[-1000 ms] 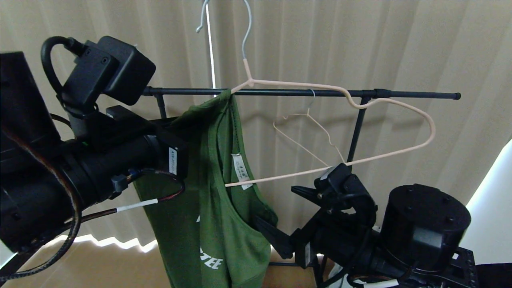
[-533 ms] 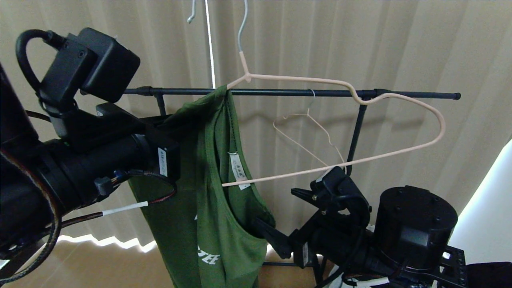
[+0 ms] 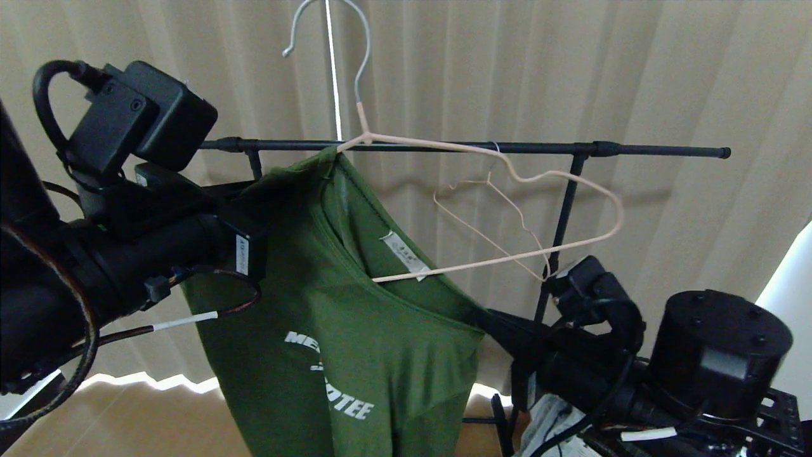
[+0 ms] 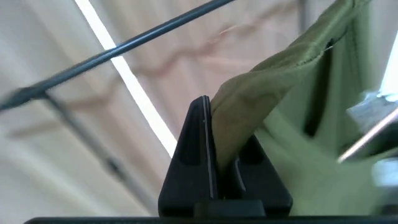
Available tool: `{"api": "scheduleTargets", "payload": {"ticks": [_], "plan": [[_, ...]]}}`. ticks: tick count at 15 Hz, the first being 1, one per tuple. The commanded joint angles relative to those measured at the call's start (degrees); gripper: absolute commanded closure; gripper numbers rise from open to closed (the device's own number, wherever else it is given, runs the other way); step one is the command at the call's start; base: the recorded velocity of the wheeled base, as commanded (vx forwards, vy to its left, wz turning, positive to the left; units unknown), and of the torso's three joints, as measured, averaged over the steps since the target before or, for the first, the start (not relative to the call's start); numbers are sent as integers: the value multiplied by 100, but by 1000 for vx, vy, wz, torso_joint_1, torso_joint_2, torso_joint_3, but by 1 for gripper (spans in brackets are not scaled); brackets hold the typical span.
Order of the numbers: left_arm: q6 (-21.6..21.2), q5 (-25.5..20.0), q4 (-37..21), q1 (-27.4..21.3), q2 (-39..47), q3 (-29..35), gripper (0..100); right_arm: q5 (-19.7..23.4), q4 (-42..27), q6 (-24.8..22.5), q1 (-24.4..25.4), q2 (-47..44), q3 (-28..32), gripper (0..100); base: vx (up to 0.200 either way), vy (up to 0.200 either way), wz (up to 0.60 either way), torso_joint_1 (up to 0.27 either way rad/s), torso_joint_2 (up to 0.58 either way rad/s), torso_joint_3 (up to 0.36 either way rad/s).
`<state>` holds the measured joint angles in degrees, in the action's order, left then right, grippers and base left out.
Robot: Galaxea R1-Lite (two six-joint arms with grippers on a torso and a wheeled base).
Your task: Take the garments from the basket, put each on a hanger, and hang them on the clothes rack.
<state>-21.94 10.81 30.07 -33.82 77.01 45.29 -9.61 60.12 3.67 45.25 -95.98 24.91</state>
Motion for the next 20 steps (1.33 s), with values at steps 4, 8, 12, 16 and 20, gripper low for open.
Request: {"api": "scheduleTargets", "payload": {"ticks": [4, 8, 12, 16, 20], "plan": [[-1014, 0, 684, 648, 16, -644, 100, 47, -9, -15, -843, 633, -100, 100, 0, 0, 0, 0, 0, 0], [-1427, 0, 948, 763, 16, -996, 100, 55, -9, -15, -974, 624, -21, 100, 0, 0, 0, 0, 0, 0], [-1699, -9, 956, 1053, 16, -1171, 100, 64, -18, -15, -974, 606, 58, 100, 0, 0, 0, 0, 0, 0], [-1647, 26, 956, 1035, 42, -1224, 100, 310, -124, -305, -763, 633, 129, 100, 0, 0, 0, 0, 0, 0], [-1277, 96, 948, 1035, 183, -1224, 100, 530, -352, -877, -596, 633, 173, 100, 0, 0, 0, 0, 0, 0]]}}
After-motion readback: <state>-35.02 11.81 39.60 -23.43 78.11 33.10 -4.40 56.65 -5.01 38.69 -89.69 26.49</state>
